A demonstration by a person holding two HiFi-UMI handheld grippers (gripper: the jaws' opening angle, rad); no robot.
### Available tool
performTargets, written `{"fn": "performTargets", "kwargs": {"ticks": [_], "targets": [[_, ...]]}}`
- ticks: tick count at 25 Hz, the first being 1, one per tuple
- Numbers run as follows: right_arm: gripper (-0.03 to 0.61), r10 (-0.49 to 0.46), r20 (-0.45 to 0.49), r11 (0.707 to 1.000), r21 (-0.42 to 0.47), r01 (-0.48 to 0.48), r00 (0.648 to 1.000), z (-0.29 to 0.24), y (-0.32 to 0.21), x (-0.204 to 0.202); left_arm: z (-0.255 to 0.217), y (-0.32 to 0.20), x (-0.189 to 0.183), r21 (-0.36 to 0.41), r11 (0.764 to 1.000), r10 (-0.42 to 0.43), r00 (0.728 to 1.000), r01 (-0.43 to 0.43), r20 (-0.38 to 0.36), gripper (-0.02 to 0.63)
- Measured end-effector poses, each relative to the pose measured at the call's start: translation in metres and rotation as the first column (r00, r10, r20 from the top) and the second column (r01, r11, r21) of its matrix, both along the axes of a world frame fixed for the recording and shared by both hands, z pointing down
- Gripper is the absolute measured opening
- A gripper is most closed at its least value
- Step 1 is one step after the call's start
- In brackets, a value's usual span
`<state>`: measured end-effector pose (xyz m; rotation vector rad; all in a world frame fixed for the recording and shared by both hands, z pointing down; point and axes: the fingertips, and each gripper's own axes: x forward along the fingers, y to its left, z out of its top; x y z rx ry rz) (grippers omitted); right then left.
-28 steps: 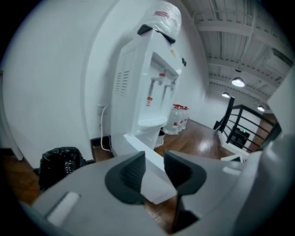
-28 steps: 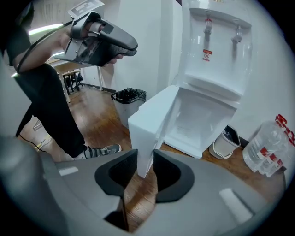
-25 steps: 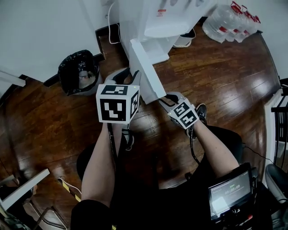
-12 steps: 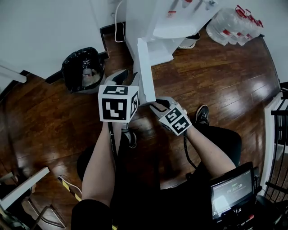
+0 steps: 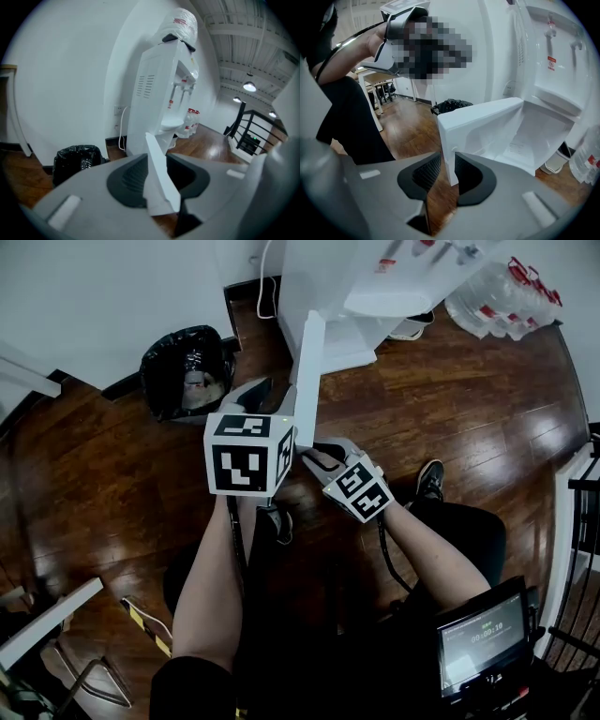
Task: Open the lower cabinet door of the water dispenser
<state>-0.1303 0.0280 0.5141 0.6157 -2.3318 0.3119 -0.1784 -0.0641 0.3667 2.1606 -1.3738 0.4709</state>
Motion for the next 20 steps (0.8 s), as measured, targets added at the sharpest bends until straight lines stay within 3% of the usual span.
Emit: {"fn": "performTargets", "kwargs": {"ticks": [20], "targets": [[0.086, -0.02, 0.052, 1.0, 0.008, 0.019, 0.998, -0.005, -0.01, -0.054, -0.007, 0.001, -0.014, 0.006, 1.0, -0.013, 0.999, 0.013, -0.031, 0.144]]}}
